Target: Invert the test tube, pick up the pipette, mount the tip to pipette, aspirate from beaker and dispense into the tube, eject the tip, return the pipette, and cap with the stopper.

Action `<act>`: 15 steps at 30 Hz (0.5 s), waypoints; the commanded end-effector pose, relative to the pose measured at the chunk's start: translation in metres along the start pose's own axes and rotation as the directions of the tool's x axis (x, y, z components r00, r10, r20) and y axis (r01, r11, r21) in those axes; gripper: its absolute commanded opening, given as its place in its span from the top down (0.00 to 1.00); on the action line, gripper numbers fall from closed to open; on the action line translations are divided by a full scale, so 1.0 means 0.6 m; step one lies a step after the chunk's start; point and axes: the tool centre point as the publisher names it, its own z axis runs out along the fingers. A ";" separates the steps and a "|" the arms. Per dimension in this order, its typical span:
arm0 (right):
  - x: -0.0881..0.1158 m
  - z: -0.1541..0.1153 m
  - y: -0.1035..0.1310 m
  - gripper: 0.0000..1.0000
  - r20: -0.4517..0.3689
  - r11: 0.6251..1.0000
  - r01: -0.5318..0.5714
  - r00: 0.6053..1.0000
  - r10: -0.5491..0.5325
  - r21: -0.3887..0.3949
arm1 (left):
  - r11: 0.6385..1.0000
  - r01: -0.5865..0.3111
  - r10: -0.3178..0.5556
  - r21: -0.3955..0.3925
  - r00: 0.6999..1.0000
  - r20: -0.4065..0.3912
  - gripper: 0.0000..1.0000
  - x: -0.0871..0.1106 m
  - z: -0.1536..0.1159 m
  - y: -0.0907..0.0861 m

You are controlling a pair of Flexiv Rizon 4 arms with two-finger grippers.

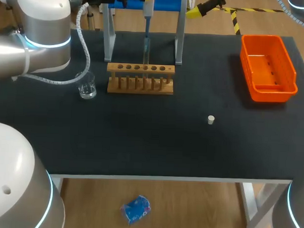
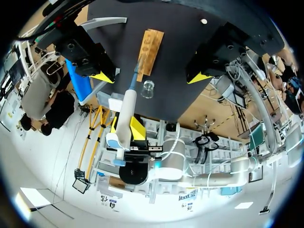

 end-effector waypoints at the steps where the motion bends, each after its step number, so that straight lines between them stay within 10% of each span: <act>1: 0.000 0.000 -0.001 0.00 0.000 1.000 0.000 1.000 0.000 0.001 | 1.000 -0.003 0.003 -0.003 1.000 0.002 1.00 0.004 -0.001 -0.007; 15: 0.000 0.000 -0.001 0.00 0.000 1.000 0.000 1.000 0.000 0.001 | 1.000 -0.016 0.016 -0.013 1.000 0.000 1.00 0.001 0.001 -0.015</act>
